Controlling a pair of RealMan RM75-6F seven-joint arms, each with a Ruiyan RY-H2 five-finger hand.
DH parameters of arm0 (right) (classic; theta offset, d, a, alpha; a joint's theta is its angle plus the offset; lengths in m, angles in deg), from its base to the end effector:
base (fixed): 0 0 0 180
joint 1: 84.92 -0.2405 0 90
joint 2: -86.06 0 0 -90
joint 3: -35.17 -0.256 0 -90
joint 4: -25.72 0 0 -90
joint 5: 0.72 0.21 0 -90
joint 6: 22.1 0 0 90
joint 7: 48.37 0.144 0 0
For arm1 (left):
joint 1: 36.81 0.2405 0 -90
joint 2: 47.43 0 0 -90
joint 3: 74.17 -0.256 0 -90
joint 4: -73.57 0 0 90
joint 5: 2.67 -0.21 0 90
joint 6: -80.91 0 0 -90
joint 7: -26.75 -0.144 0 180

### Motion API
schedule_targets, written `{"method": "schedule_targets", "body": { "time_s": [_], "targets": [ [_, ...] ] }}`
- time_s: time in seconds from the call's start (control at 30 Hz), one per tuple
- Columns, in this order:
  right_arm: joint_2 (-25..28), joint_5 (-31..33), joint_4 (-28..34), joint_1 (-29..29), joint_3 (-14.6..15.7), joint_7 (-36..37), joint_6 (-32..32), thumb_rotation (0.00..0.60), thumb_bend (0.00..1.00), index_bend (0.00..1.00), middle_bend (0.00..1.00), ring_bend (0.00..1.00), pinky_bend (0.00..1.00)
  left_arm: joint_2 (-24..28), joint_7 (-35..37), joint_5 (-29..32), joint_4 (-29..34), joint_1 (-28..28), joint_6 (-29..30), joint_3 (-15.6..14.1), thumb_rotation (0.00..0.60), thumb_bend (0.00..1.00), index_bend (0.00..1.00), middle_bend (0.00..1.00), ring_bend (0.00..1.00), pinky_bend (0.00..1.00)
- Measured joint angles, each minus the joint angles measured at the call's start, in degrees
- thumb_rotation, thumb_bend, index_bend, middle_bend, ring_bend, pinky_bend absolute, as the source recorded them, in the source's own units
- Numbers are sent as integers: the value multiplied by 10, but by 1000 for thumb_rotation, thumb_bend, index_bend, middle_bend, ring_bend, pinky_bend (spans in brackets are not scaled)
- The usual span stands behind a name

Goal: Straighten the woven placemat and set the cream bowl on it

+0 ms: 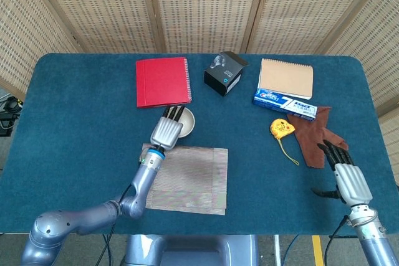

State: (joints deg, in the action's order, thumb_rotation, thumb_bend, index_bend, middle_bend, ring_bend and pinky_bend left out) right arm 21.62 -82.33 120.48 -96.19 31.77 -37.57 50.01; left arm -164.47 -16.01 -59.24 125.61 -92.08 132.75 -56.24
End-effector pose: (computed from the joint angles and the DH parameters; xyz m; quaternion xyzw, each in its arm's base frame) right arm -0.3004 -0.2133 0.1280 0.5829 -0.5037 0.4055 0.4920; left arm -0.0833 0.3846 -0.1232 -0.7779 -0.2498 -0.2914 0.4975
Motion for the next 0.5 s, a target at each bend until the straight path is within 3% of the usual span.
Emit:
{"method": "schedule_targets", "body": {
  "time_s": [0.3, 0.5],
  "targets": [
    [-1, -2, 2, 1, 2, -5, 2, 600, 84, 88, 0, 0, 0, 20, 25, -27, 24, 15, 34, -12, 600, 728, 752, 0, 0, 0],
    [-2, -8, 7, 4, 3, -14, 14, 600, 83, 88, 0, 0, 0, 74, 43, -56, 78, 52, 78, -33, 600, 728, 764, 0, 0, 0]
  ]
}}
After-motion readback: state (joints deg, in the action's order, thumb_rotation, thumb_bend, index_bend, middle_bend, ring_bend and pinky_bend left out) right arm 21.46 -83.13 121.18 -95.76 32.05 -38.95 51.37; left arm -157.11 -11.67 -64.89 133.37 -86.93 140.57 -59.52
